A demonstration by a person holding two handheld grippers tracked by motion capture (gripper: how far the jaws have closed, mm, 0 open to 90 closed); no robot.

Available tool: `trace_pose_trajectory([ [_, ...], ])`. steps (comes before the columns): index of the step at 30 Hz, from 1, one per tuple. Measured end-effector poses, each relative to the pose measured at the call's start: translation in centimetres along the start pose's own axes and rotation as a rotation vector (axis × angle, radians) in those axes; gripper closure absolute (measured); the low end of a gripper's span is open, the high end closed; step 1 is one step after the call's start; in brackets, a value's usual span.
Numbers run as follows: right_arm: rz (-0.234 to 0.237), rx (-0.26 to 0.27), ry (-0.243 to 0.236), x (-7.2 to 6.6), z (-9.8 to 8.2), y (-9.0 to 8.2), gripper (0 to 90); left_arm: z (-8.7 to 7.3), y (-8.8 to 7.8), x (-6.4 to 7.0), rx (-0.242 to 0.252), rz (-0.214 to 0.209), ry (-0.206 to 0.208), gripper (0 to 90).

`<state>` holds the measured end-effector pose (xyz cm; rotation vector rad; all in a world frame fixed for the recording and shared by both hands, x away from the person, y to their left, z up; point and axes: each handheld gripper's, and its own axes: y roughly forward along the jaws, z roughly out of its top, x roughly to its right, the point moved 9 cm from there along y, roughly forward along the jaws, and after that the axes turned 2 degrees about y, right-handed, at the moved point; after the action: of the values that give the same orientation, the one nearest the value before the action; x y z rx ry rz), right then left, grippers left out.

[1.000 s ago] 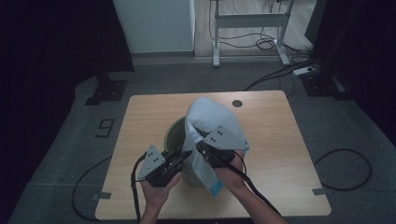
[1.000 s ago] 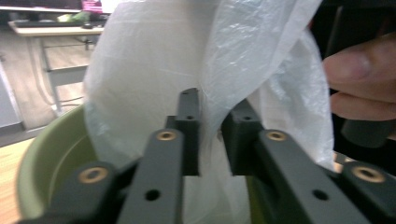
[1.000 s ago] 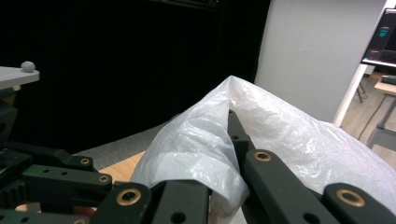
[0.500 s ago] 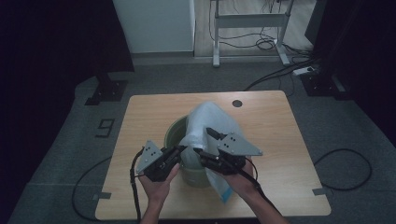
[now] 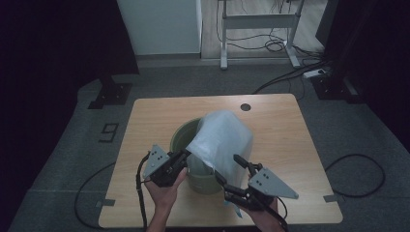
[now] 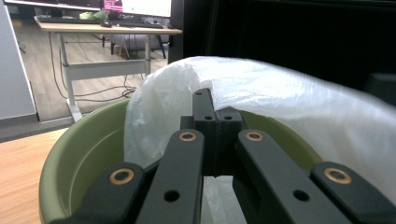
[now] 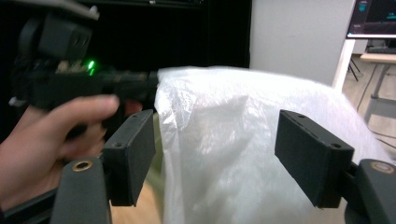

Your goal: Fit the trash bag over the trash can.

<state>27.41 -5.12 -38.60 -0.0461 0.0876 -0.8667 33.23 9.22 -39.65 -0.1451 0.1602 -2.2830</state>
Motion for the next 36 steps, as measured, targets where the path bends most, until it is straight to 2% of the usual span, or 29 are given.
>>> trace_pose_trajectory([
  [1,-0.010,0.001,0.025,-0.3,-0.9,-1.1,26.9,0.0,0.0,0.0,0.001,0.000,-0.004,90.0],
  [4,-0.030,0.001,0.044,-0.6,-1.9,-1.8,25.3,0.0,0.1,0.0,0.001,0.005,-0.006,90.0],
  [7,-0.054,-0.002,0.064,-1.0,-3.5,-2.2,24.1,0.0,0.2,0.1,-0.001,0.006,-0.005,90.0],
  [10,-0.088,-0.010,0.075,-0.8,-4.9,-2.0,23.8,-0.1,0.3,0.1,-0.003,0.004,-0.009,90.0],
  [13,-0.143,-0.029,0.044,-0.4,-6.2,-1.5,22.7,-0.1,0.3,0.1,-0.005,0.003,-0.008,90.0],
  [14,-0.143,-0.029,0.044,-0.4,-6.2,-1.5,22.7,-0.1,0.3,0.0,-0.005,0.003,-0.009,90.0],
  [21,-0.235,-0.077,0.005,0.5,-8.6,-0.2,22.2,-0.1,0.2,-0.2,-0.007,0.003,-0.015,90.0],
  [23,-0.256,-0.086,0.008,0.9,-9.1,0.0,22.9,-0.1,0.2,-0.2,-0.005,0.003,-0.018,90.0],
  [24,-0.270,-0.090,0.008,1.1,-9.3,0.0,24.3,-0.1,0.2,-0.2,-0.006,0.003,-0.019,90.0],
  [25,-0.306,-0.102,-0.006,1.7,-9.8,0.1,28.2,-0.1,0.2,-0.2,-0.006,0.002,-0.019,90.0],
  [26,-0.306,-0.102,-0.006,1.7,-9.8,0.1,28.2,-0.1,0.2,-0.2,-0.006,0.001,-0.020,90.0],
  [27,-0.332,-0.112,-0.009,2.3,-10.1,0.1,36.0,-0.1,0.2,-0.2,-0.006,-0.001,-0.021,90.0],
  [28,-0.332,-0.112,-0.009,2.3,-10.1,0.1,36.0,-0.1,0.2,-0.2,-0.005,-0.001,-0.020,90.0],
  [29,-0.354,-0.131,-0.024,2.9,-10.6,0.1,44.6,-0.1,0.2,-0.2,-0.007,-0.001,-0.019,90.0],
  [30,-0.354,-0.131,-0.024,2.9,-10.6,0.1,44.6,-0.2,0.2,-0.2,-0.012,-0.001,-0.016,90.0],
  [32,-0.383,-0.145,-0.034,3.7,-10.9,0.1,53.9,-0.2,0.3,-0.2,-0.016,-0.004,-0.013,90.0],
  [34,-0.414,-0.142,-0.019,4.6,-10.9,-0.1,62.1,-0.2,0.2,-0.1,-0.018,-0.007,-0.009,90.0],
  [35,-0.447,-0.128,-0.017,5.6,-10.4,-0.4,69.5,-0.2,0.2,-0.1,-0.018,-0.010,-0.009,90.0],
  [36,-0.447,-0.128,-0.017,5.6,-10.4,-0.4,69.5,-0.2,0.1,0.0,-0.019,-0.014,-0.008,90.0],
])
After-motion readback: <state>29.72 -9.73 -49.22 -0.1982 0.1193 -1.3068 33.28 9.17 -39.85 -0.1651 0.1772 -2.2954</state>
